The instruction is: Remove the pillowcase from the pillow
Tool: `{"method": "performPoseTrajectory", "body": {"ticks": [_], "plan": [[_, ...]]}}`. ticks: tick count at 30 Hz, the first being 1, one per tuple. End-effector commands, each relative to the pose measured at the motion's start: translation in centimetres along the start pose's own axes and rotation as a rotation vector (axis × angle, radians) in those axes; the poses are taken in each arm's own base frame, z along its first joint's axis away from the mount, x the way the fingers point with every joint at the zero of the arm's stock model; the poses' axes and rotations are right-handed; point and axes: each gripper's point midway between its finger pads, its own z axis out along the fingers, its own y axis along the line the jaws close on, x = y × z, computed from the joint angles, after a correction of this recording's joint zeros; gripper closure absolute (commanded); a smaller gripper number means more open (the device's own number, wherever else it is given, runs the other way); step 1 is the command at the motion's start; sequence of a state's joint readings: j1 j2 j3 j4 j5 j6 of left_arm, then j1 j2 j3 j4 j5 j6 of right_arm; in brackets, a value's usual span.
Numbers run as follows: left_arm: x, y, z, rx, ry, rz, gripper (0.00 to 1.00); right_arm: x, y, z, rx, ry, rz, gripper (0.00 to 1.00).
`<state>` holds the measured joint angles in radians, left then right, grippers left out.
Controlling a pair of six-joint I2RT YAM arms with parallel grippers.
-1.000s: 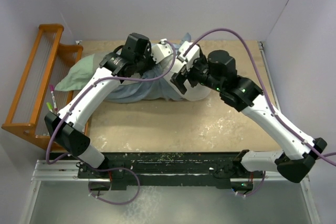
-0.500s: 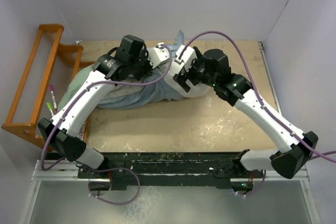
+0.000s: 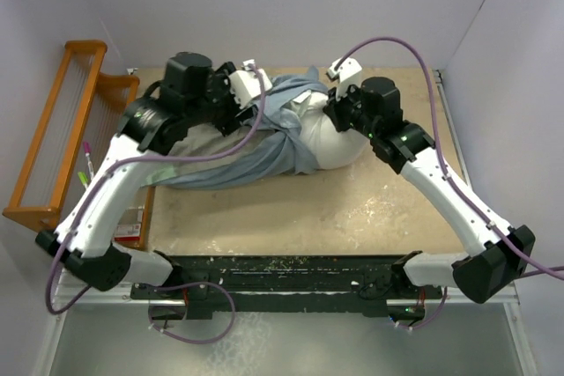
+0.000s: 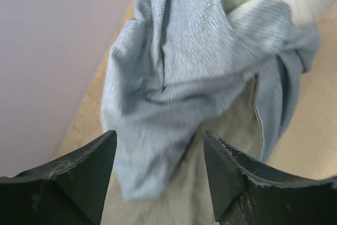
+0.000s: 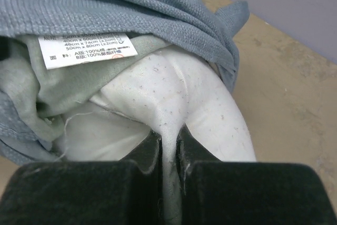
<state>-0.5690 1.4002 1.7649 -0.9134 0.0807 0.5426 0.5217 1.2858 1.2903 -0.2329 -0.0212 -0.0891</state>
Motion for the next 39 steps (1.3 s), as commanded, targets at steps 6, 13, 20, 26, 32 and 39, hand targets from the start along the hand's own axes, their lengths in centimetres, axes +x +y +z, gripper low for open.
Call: {"method": "performPoseTrajectory", "body": {"ticks": [6,13,20,26,32,39], "plan": [[3.6,-1.2,-5.4,-0.006,0.07,0.168,0.27,-11.8,-4.6,-4.4,0.168,-0.337,0.167,1.0],[9.8,-1.1,-3.9,-0.082,0.214,0.3,0.27,-10.9,-4.7,-5.2,0.168,-0.354,0.157,1.0],[13.4,3.0,-1.5,-0.223,0.318,0.301,0.35,-10.9,-5.2,-6.2,0.172,-0.344,0.137,1.0],[14.2,7.2,-1.9,-0.321,0.32,0.227,0.86,-10.2,-7.0,-6.8,0.238,-0.327,0.151,1.0],[16.2,10.2,-2.6,-0.398,0.341,0.166,1.0,-9.9,-8.7,-7.2,0.303,-0.329,0.179,1.0],[19.8,16.9,-5.7,-0.559,0.384,0.125,1.0,-9.3,-15.0,-10.4,0.501,-0.37,0.296,1.0]]}}
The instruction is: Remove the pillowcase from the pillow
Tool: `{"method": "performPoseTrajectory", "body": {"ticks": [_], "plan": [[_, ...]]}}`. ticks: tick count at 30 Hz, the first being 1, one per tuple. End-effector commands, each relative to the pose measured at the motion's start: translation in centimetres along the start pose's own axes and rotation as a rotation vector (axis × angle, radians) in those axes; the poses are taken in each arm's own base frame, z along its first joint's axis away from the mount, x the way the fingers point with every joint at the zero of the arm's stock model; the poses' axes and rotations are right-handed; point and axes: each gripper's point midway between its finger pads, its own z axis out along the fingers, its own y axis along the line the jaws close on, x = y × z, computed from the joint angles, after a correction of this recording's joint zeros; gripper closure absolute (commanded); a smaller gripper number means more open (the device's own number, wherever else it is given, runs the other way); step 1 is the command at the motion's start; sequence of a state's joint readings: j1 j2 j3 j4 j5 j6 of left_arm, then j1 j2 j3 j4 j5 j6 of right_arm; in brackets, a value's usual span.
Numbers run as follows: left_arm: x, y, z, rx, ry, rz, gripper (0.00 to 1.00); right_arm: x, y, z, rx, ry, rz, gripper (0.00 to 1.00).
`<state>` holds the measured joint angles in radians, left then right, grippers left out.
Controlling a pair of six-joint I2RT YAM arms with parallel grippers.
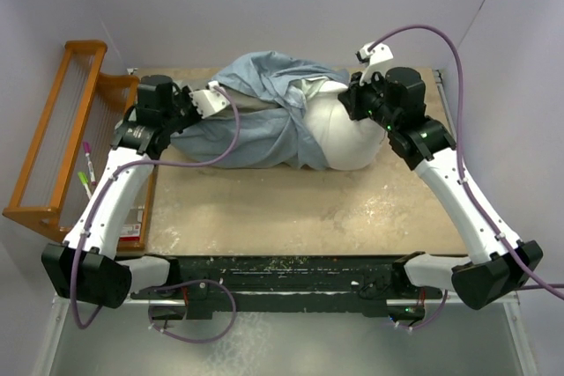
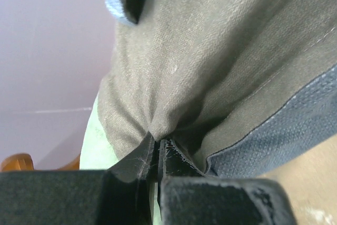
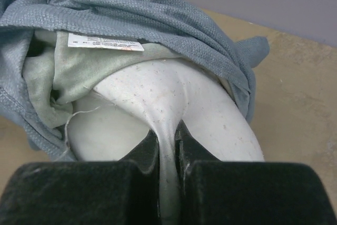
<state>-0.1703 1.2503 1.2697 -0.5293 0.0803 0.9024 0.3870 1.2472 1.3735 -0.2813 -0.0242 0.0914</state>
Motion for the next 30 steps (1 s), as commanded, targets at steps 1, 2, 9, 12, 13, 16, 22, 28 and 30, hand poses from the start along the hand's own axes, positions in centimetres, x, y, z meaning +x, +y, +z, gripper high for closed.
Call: {"method": "performPoseTrajectory", "body": {"ticks": [1,2,9,12,13,16,22,28,30], "plan": [[7.6,9.0,-2.4,-0.274,0.224,-0.037,1.0,-9.3,-9.8,-6.3,0.348,-0.351,0.106,1.0],[8.5,9.8,-2.4,-0.289,0.236,-0.047,1.0,-9.5,-10.4,-6.7,0.356,-0.364,0.13,1.0],[10.6,11.2,-2.1,-0.291,0.238,-0.064,0.95,-9.9,-10.5,-6.6,0.297,-0.384,0.201,1.0],[9.7,9.9,-2.0,-0.223,0.194,-0.07,0.86,-9.2,-10.5,-6.0,0.294,-0.364,0.23,1.0],[9.6,9.8,-2.0,-0.223,0.192,-0.071,0.88,-8.9,-10.8,-5.8,0.306,-0.357,0.234,1.0],[9.8,9.6,-1.7,-0.219,0.198,-0.082,0.94,-8.6,-11.0,-5.7,0.32,-0.351,0.25,1.0],[7.7,1.3,-2.0,0.115,0.138,-0.069,0.35,-11.5,-8.3,-5.9,0.165,-0.418,0.32,1.0],[5.9,1.3,0.3,0.034,0.094,-0.007,0.3,-14.3,-6.3,-7.3,0.062,-0.486,0.285,1.0],[5.4,4.2,1.3,-0.045,0.104,-0.039,0.3,-14.5,-5.5,-7.8,0.021,-0.494,0.26,1.0]]}}
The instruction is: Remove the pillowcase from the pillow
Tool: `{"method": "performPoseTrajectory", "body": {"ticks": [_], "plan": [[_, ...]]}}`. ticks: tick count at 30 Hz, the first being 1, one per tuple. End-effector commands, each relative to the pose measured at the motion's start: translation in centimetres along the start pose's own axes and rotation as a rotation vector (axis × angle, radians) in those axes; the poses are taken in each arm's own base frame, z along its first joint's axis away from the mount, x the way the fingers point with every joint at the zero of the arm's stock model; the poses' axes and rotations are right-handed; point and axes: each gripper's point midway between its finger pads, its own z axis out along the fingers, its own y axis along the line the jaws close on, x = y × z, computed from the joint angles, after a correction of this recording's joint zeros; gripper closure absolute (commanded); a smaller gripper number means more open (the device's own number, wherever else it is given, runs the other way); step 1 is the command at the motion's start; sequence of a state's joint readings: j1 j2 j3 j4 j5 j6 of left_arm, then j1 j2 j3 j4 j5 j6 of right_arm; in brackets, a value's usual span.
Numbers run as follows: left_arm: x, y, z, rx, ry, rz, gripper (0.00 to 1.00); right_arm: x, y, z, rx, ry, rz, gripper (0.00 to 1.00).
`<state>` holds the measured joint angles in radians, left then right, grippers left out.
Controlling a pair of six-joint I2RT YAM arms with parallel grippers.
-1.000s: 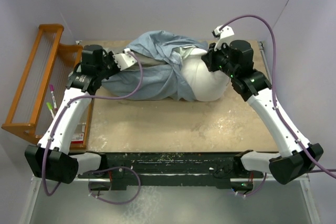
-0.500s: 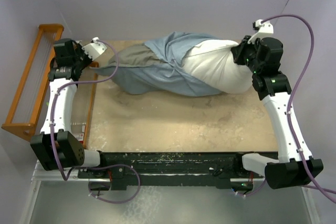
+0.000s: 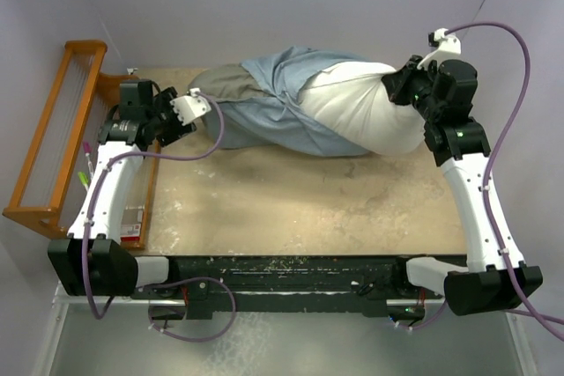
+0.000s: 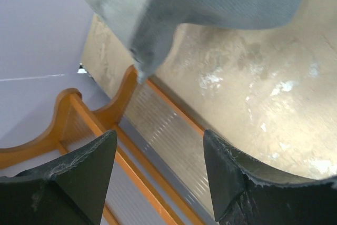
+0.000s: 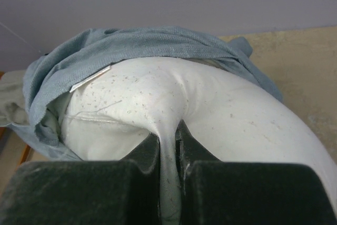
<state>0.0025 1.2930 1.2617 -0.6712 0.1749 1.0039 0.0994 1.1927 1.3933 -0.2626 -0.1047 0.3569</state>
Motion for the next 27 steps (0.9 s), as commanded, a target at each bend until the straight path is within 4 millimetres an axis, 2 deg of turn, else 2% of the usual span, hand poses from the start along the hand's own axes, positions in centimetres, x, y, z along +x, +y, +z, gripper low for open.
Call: {"method": "performPoseTrajectory", "body": {"ticks": [1,2,4,9,12,14,16,19,21,24,27], "plan": [[-1.7,6.3,0.8,-0.181,-0.024,-0.04,0.3,-10.2,5.9,-4.0,-0.23,-0.335,-0.021,1.0],[-1.6,6.8,1.4,-0.177,-0.013,-0.047,0.3,-10.0,6.0,-4.1,-0.243,-0.332,-0.024,1.0],[-1.2,5.9,2.5,-0.108,-0.001,-0.022,0.31,-9.7,6.7,-4.1,-0.283,-0.324,-0.024,1.0],[-0.4,-0.5,3.5,0.147,-0.028,-0.018,0.34,-9.5,6.7,-4.0,-0.285,-0.321,-0.006,1.0],[0.2,-3.3,3.7,0.259,-0.021,-0.041,0.35,-9.7,6.5,-4.0,-0.27,-0.318,-0.01,1.0],[0.4,-4.1,4.0,0.297,-0.024,-0.052,0.35,-9.9,6.5,-4.0,-0.268,-0.319,-0.015,1.0],[0.4,-3.9,4.8,0.276,-0.043,-0.058,0.35,-10.0,6.6,-4.1,-0.271,-0.321,-0.016,1.0],[0.2,-1.8,6.9,0.163,-0.069,-0.088,0.36,-10.0,6.8,-4.2,-0.28,-0.321,-0.007,1.0],[-0.2,-0.5,8.0,0.124,-0.081,-0.143,0.41,-9.9,6.8,-4.2,-0.287,-0.321,-0.003,1.0],[-0.6,0.2,9.2,0.137,-0.11,-0.224,0.61,-10.0,6.9,-4.5,-0.288,-0.327,0.004,1.0],[-1.1,0.0,9.8,0.179,-0.134,-0.297,0.9,-10.4,6.7,-4.6,-0.285,-0.335,0.016,1.0]]}}
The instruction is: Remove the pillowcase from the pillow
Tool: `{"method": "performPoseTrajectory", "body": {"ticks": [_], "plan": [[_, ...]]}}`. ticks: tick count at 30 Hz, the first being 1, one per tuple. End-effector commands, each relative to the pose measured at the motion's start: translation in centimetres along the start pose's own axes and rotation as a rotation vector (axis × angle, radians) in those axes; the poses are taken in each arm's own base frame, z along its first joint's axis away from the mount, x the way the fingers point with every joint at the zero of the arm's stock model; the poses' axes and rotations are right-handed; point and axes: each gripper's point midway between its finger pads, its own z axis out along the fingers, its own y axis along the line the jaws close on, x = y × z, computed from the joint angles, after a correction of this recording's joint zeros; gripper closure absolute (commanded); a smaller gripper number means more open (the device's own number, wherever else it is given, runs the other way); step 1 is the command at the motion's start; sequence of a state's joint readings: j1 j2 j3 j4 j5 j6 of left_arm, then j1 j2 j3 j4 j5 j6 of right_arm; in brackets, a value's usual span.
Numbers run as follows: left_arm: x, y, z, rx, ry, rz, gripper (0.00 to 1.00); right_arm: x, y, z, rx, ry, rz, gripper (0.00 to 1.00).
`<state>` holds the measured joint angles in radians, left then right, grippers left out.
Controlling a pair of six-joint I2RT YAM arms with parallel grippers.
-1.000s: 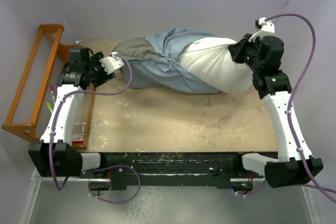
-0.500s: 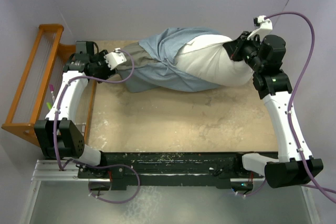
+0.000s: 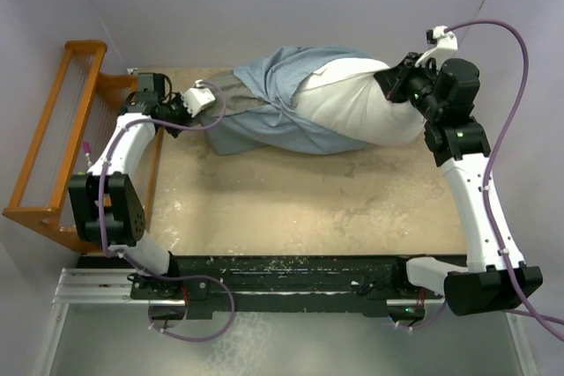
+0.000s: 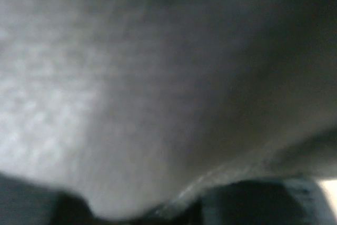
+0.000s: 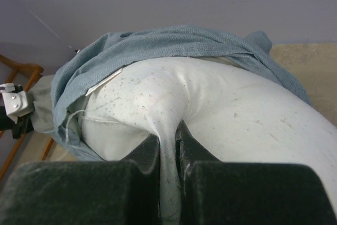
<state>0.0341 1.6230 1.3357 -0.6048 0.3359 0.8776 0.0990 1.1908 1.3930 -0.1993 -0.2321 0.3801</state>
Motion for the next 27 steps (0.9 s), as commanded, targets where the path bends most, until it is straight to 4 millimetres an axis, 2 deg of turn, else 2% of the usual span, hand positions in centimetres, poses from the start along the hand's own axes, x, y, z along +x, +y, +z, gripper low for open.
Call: {"method": "performPoseTrajectory", "body": {"ticks": [1,3,4,7,10,12,13,14,15,17,20,23,24,25,26,27], "plan": [[-3.3,2.5,-0.4,-0.041,-0.141,-0.098,0.98,-9.9,4.8,-3.7,-0.147,-0.319,-0.013,1.0],[-3.9,3.8,-1.4,-0.124,-0.173,-0.095,1.0,-10.6,4.7,-3.9,-0.139,-0.335,-0.005,1.0],[-4.5,5.2,-2.3,-0.203,-0.198,-0.081,1.0,-11.1,4.6,-4.0,-0.133,-0.346,0.001,1.0],[-5.4,11.1,-6.7,-0.53,-0.188,-0.058,1.0,-12.4,4.3,-4.2,-0.109,-0.379,0.022,1.0],[-6.4,17.1,-12.3,-0.802,-0.145,-0.064,1.0,-13.6,3.6,-4.5,-0.069,-0.42,0.049,1.0],[-7.5,20.9,-17.1,-0.926,-0.17,-0.115,1.0,-14.1,3.1,-4.7,-0.041,-0.44,0.063,1.0],[-8.0,22.4,-19.2,-0.968,-0.188,-0.145,1.0,-14.1,2.8,-4.8,-0.026,-0.444,0.068,1.0],[-9.3,23.9,-22.4,-1.029,-0.226,-0.156,1.0,-14.0,2.5,-4.9,-0.009,-0.444,0.07,1.0],[-10.0,24.8,-24.4,-1.066,-0.243,-0.162,1.0,-13.8,2.0,-4.8,0.015,-0.439,0.071,1.0],[-11.3,25.8,-27.2,-1.127,-0.274,-0.149,1.0,-13.1,0.7,-4.8,0.076,-0.425,0.071,1.0],[-12.7,26.7,-30.0,-1.203,-0.305,-0.107,1.0,-11.9,-2.1,-5.0,0.21,-0.403,0.064,1.0],[-12.5,27.5,-30.8,-1.261,-0.28,-0.099,1.0,-10.9,-4.8,-5.6,0.327,-0.38,0.056,1.0],[-12.5,27.1,-30.0,-1.213,-0.279,-0.108,1.0,-10.6,-5.3,-5.5,0.336,-0.366,0.061,1.0],[-12.5,25.2,-27.7,-1.061,-0.28,-0.116,1.0,-10.1,-5.4,-5.2,0.333,-0.34,0.076,1.0],[-13.7,22.6,-25.6,-0.919,-0.317,-0.108,1.0,-9.9,-5.0,-4.7,0.304,-0.323,0.095,1.0],[-15.2,19.1,-23.4,-0.795,-0.333,-0.053,0.94,-9.5,-4.8,-4.2,0.288,-0.29,0.126,1.0]]}}
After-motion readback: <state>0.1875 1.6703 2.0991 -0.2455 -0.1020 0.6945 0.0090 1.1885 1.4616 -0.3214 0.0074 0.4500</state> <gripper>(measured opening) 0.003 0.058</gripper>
